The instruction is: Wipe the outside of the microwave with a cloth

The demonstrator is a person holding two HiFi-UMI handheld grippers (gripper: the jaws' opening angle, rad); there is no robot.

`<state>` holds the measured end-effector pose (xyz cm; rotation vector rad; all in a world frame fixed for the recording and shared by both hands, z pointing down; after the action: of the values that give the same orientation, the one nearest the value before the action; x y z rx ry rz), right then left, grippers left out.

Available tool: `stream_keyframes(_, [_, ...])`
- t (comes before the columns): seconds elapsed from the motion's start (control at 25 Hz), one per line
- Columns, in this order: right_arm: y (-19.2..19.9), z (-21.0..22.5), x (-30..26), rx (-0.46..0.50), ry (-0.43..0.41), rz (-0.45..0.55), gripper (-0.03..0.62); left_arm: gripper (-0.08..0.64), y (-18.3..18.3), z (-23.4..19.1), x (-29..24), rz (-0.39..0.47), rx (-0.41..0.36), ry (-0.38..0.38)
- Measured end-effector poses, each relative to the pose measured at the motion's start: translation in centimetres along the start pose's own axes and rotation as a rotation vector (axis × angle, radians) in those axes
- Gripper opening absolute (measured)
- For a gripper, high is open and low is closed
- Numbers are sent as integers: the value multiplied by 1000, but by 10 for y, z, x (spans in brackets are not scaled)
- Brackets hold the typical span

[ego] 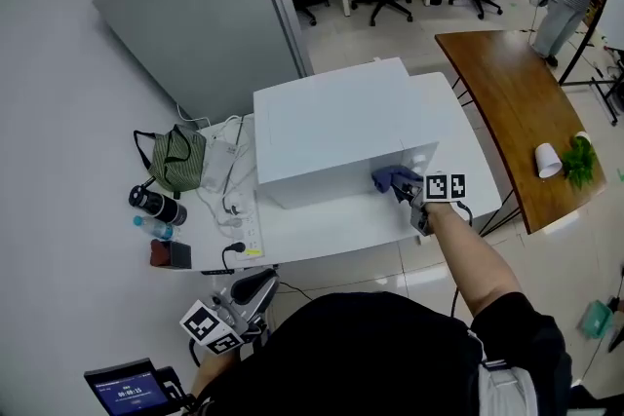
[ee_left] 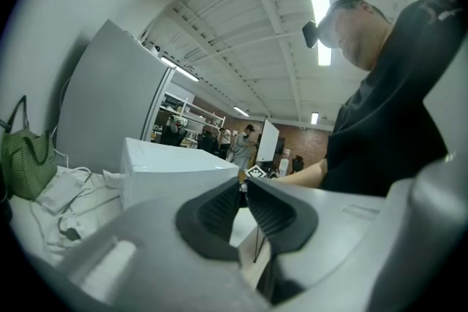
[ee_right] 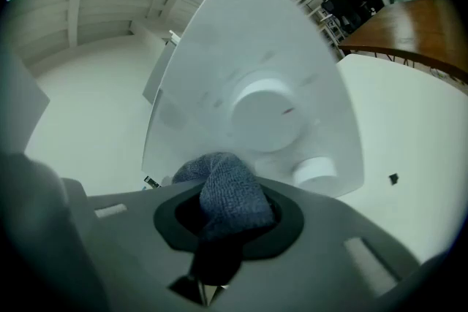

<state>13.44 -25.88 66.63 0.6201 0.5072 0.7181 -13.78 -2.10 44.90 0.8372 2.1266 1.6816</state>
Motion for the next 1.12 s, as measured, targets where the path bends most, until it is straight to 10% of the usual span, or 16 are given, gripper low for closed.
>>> stream_keyframes(0.64, [-35,58,60,4,150,122,71,35,2,2,7,19,4,-29])
stream_keyframes(1.12, [172,-149,-146,89,-129,-191,69,35,1,-66,170,17,25,-62])
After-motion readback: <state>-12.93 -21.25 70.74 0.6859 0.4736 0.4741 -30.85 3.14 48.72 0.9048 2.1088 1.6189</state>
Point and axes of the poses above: the fingertips, and each gripper's own axes: x backward along the fingers, z to its right, y out of its underside, the point moved 1 cm from there along x, backward along the fingers, and after that the axes turned 12 degrees about z, right-handed, at the moved point
